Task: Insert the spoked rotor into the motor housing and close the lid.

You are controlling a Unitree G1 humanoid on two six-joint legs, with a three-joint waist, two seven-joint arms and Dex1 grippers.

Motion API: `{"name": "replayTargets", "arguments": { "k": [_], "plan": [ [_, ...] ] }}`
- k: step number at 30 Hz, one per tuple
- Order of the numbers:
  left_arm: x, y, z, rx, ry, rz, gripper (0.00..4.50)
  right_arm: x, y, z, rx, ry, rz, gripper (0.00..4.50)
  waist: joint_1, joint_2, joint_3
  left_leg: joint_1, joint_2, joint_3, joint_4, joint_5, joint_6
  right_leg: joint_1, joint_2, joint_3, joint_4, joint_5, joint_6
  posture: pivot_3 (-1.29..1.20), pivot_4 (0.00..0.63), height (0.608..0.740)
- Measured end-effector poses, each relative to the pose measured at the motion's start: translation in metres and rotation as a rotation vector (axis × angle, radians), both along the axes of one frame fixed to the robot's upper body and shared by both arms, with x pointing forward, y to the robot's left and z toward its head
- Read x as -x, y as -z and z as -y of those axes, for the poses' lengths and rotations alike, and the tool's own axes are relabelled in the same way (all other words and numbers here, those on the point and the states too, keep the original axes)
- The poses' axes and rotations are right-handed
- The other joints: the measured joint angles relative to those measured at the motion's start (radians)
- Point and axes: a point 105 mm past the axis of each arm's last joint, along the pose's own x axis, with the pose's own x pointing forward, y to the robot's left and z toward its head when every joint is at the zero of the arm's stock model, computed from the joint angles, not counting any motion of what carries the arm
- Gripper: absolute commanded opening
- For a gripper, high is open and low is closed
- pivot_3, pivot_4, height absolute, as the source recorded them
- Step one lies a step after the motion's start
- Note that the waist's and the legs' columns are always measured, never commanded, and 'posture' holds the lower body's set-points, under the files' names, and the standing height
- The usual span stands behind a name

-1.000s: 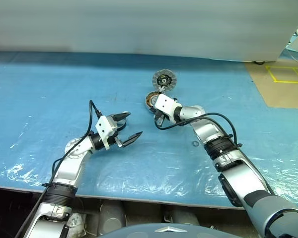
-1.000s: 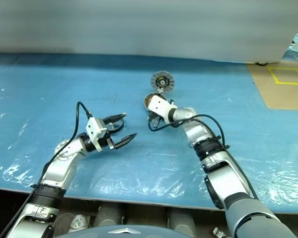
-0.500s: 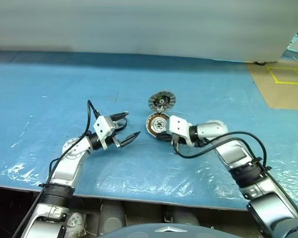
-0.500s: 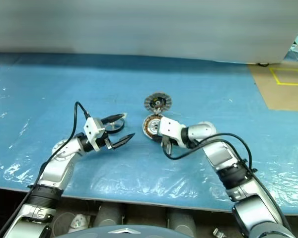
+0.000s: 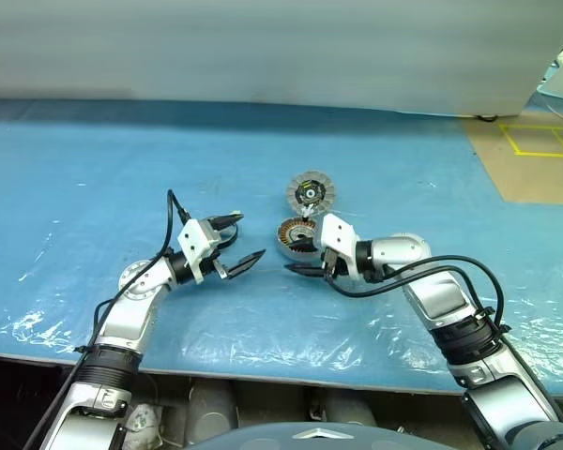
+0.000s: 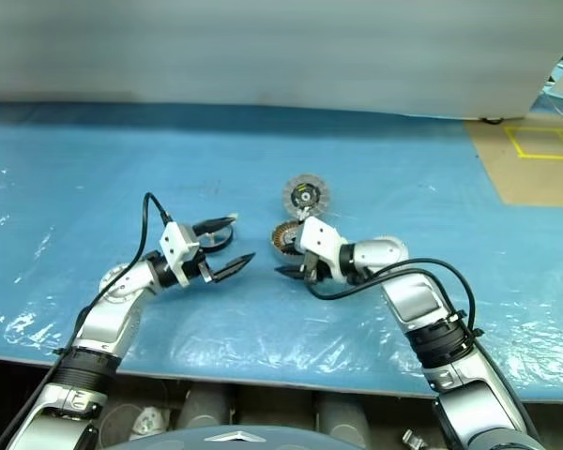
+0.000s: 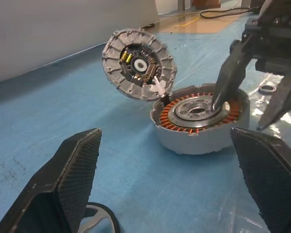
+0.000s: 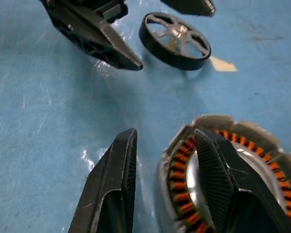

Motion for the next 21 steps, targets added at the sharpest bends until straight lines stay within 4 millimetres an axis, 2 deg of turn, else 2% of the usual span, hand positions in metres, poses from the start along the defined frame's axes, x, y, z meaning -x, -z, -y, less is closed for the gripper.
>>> {"name": "replayTargets", "arguments": {
  "k": [4,7,10,16,21],
  "plan": [
    [0.001,0.001,0.003,0.007,0.007,-0.002,4.5,0.001,-0.011,0.009,-0.05,0.012,0.028,1.98,0.006,0.0,0.0,0.0,0.0,0.0,0.0,0.0,0.0,0.0,0.0,0.0,0.0,0.0,0.0,0.0,0.15,0.74],
    [0.002,0.001,0.009,0.017,0.022,-0.007,4.5,0.003,-0.009,0.031,-0.046,0.071,0.046,1.98,0.016,0.0,0.0,0.0,0.0,0.0,-0.001,0.0,0.0,0.0,0.0,0.0,-0.001,0.0,0.0,0.0,0.15,0.74],
    [0.004,0.003,0.014,0.023,0.047,-0.016,4.5,0.004,-0.004,0.059,-0.029,0.162,0.053,1.98,0.02,0.0,0.0,0.0,0.0,0.0,-0.001,0.0,0.0,0.0,0.0,0.0,-0.001,0.0,0.0,0.0,0.15,0.74],
    [0.008,0.006,0.024,0.031,0.089,-0.03,4.5,0.015,0.015,0.099,0.008,0.301,0.038,1.98,0.019,0.001,0.0,0.0,0.0,0.0,-0.001,0.0,0.0,0.0,0.0,0.001,-0.001,0.0,0.0,0.0,0.15,0.74],
    [0.005,0.007,0.028,0.032,0.115,-0.037,4.5,0.024,0.029,0.111,0.043,0.335,-0.001,1.98,0.017,0.002,0.0,0.001,-0.001,0.0,-0.001,-0.002,0.004,0.0,0.0,0.002,-0.002,0.0,0.0,0.0,0.15,0.74]
  ]
}}
